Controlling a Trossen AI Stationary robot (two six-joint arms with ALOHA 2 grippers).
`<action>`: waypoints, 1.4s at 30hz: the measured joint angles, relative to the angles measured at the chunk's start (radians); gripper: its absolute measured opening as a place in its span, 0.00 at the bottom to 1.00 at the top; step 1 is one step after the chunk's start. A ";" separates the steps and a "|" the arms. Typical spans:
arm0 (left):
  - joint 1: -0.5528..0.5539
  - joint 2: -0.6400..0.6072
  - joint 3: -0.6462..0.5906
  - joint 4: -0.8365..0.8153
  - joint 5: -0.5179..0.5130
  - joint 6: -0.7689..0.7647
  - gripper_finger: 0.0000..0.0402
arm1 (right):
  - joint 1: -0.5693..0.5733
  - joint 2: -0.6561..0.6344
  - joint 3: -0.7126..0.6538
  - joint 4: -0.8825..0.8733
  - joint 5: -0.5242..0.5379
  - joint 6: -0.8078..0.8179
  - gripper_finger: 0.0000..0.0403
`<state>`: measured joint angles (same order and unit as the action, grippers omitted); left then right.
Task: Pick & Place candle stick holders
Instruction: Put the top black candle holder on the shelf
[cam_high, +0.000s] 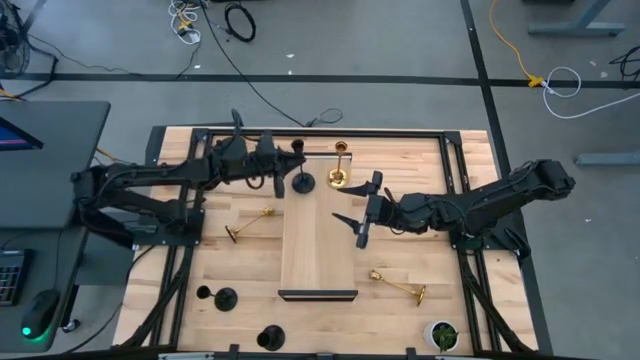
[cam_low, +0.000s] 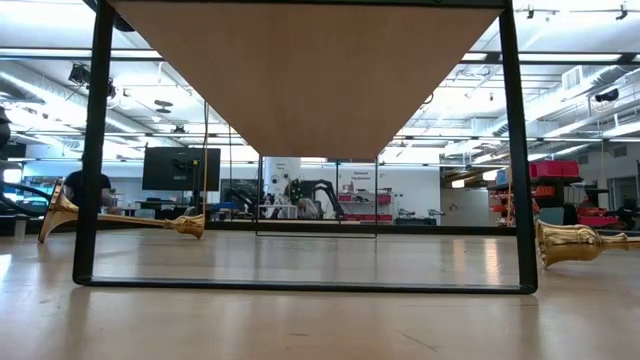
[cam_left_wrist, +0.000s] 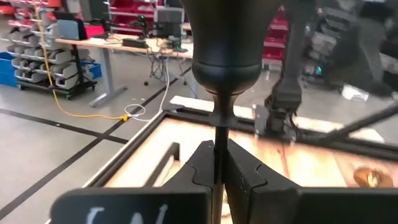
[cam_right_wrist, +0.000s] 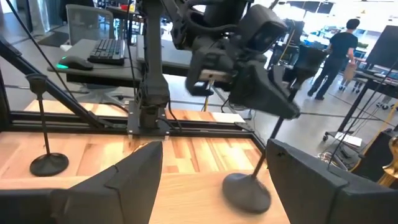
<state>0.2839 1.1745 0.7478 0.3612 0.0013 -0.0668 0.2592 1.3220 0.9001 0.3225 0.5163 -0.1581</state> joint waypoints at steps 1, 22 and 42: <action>0.010 -0.001 0.000 -0.001 0.008 -0.004 0.03 | 0.000 0.000 0.000 0.000 0.000 0.000 0.71; 0.041 0.000 0.000 -0.018 0.022 0.001 0.07 | 0.000 0.001 0.000 0.005 0.000 0.000 0.71; 0.040 0.000 0.000 -0.050 0.001 0.002 0.17 | 0.000 0.001 0.000 0.005 0.000 0.000 0.71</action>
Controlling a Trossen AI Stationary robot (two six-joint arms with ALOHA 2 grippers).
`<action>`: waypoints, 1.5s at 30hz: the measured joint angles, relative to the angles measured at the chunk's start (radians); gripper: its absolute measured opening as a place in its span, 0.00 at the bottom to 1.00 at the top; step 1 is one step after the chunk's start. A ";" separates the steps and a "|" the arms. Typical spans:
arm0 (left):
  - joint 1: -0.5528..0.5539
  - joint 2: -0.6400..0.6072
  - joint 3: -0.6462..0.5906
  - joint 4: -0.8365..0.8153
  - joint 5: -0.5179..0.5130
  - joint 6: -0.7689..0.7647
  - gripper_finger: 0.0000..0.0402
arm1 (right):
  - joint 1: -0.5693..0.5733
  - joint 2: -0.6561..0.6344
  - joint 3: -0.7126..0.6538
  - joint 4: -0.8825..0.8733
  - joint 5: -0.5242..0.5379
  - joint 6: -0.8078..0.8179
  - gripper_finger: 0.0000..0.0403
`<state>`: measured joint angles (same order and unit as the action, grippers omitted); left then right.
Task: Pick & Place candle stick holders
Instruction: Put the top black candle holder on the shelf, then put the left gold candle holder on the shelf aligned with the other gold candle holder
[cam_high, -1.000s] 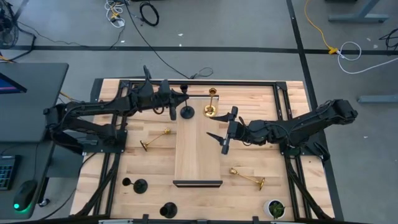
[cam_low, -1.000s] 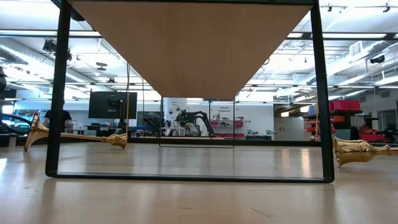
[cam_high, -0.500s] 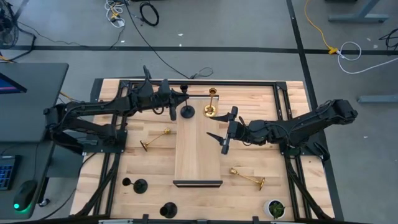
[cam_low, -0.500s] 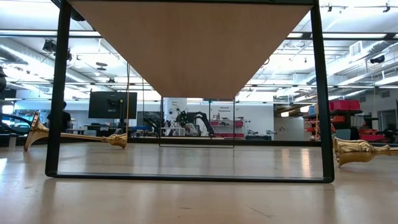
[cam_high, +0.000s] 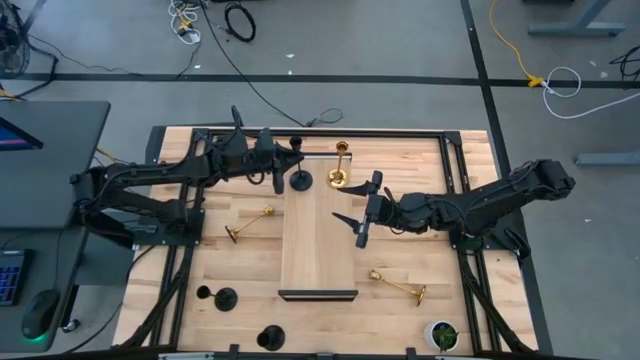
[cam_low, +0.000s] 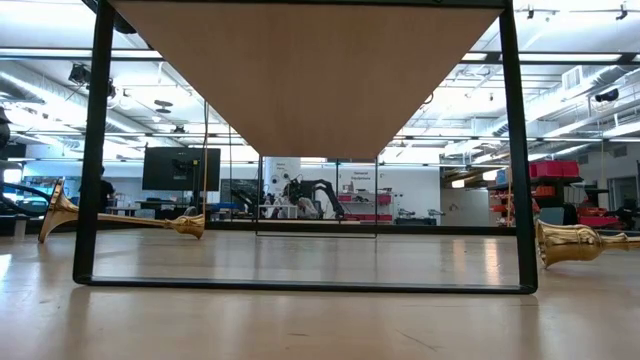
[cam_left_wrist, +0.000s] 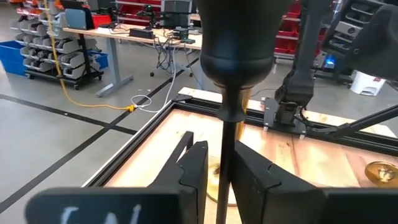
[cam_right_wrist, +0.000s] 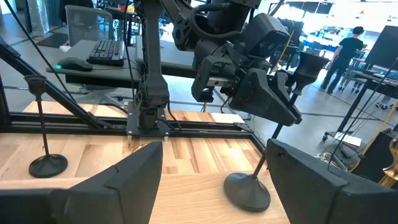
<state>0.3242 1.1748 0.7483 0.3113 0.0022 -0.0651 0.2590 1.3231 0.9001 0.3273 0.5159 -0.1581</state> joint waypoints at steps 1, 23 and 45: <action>-0.001 0.000 0.000 -0.004 -0.007 0.002 0.18 | 0.000 0.000 0.000 0.000 0.000 0.000 0.71; -0.001 -0.148 0.002 -0.180 -0.057 0.079 0.48 | 0.000 0.000 0.000 -0.013 0.000 0.016 0.71; -0.032 -0.160 0.000 -1.159 -0.077 -0.357 0.48 | 0.000 0.000 0.000 -0.003 -0.011 0.037 0.71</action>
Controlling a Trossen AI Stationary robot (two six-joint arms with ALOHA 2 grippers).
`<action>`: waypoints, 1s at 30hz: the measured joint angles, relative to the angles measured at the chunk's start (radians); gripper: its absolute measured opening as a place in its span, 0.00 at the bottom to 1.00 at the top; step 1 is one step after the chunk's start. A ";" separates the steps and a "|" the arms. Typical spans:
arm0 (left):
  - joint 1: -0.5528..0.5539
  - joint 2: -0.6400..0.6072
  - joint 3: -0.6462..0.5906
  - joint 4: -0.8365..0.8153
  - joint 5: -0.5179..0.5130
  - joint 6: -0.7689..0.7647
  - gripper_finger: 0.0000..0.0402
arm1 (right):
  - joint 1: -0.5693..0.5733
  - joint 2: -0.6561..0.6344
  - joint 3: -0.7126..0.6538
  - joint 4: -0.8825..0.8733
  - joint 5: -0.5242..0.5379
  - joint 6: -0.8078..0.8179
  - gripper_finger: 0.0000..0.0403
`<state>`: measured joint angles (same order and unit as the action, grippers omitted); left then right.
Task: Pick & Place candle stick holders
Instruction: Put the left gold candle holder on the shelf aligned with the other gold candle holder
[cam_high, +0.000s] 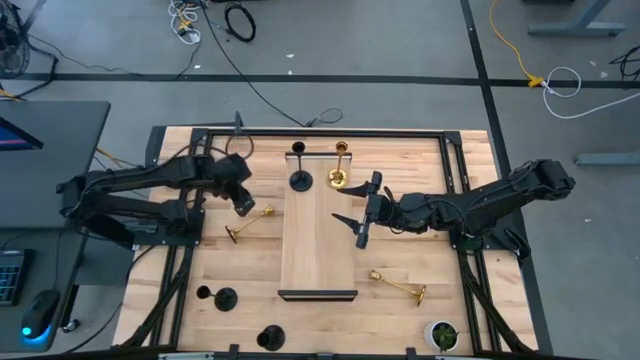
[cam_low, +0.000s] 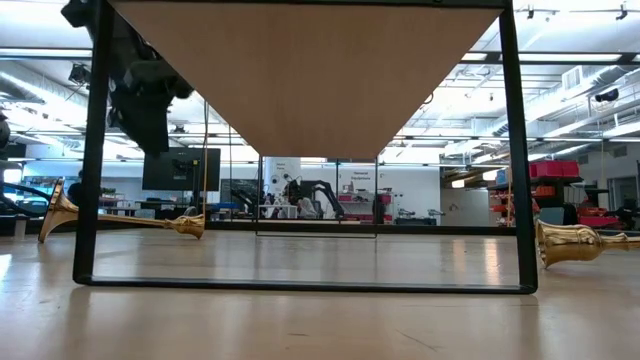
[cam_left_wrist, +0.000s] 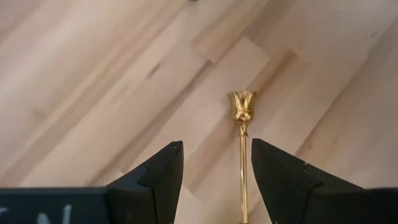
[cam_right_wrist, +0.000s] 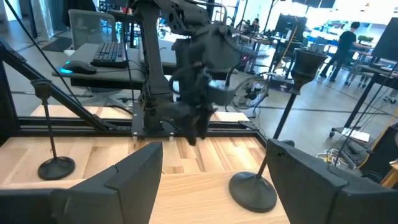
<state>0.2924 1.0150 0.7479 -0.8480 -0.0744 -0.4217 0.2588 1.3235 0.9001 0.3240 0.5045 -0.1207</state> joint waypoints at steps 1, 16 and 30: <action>-0.009 0.017 0.000 -0.001 0.001 -0.020 0.48 | 0.000 0.000 0.000 0.002 0.000 0.000 0.71; -0.132 0.272 0.000 -0.031 0.105 -0.124 0.48 | 0.000 0.000 0.000 -0.003 0.000 0.000 0.71; -0.195 0.446 -0.001 -0.015 0.067 -0.148 0.48 | 0.000 0.000 0.000 -0.004 0.000 0.008 0.71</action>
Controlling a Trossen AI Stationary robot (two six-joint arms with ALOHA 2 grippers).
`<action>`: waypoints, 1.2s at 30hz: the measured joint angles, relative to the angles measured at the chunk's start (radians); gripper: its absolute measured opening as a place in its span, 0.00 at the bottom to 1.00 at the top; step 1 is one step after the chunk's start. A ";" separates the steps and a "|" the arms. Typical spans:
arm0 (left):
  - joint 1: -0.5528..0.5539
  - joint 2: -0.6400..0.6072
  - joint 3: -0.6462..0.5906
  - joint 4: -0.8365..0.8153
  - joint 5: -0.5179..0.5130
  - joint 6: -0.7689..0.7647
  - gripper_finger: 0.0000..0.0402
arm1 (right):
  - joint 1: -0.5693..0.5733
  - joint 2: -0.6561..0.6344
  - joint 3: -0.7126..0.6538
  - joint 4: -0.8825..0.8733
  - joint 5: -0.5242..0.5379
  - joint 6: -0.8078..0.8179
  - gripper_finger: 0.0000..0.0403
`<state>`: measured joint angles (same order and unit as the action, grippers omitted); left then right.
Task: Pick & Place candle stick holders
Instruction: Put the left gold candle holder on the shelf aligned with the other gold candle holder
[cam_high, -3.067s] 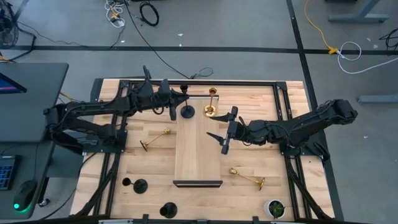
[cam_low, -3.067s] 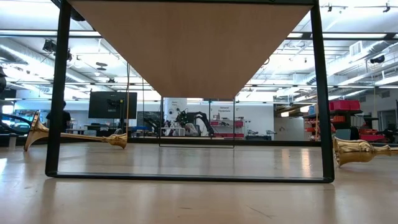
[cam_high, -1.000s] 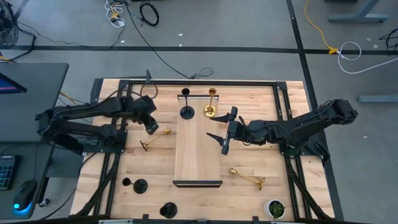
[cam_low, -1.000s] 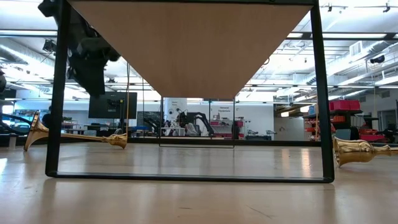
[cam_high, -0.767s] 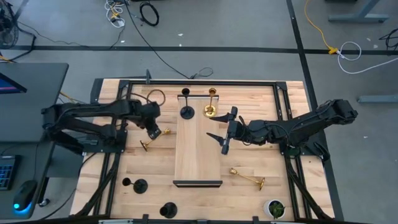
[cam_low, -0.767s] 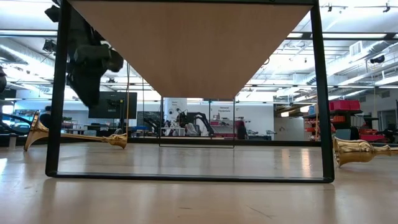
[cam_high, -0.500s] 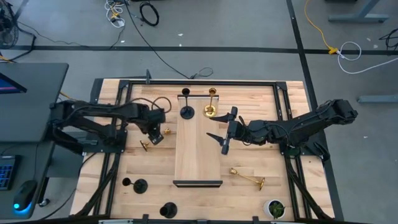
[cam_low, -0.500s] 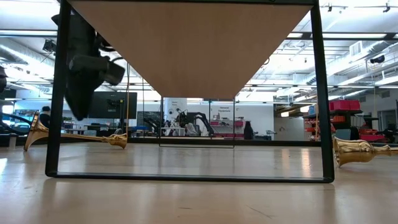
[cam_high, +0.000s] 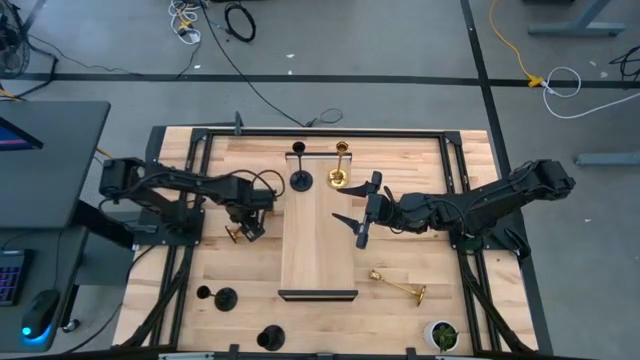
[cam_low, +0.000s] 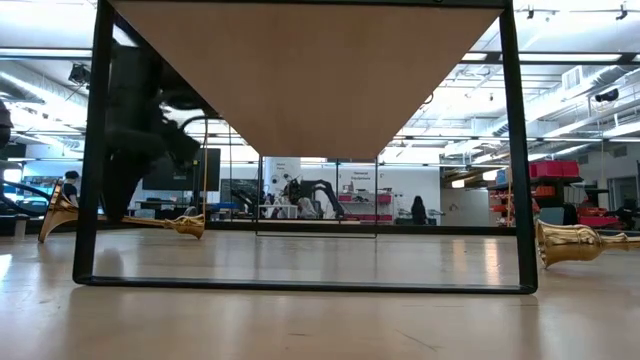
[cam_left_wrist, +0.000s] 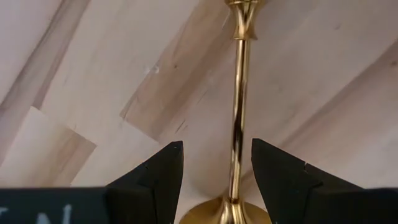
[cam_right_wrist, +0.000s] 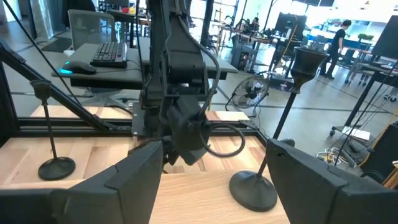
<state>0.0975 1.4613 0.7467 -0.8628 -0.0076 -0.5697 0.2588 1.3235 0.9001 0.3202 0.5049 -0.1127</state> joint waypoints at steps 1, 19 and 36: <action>-0.001 0.011 -0.001 0.003 -0.002 0.002 0.48 | 0.000 0.000 0.000 0.000 0.000 0.000 0.71; 0.000 0.078 -0.001 0.051 0.008 0.023 0.37 | 0.000 0.000 0.000 -0.009 0.000 0.018 0.71; 0.000 0.078 -0.001 0.050 0.009 0.043 0.03 | 0.000 0.000 0.000 -0.024 0.000 0.018 0.71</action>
<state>0.0971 1.5398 0.7456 -0.8128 0.0013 -0.5270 0.2592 1.3239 0.9001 0.2962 0.5045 -0.0944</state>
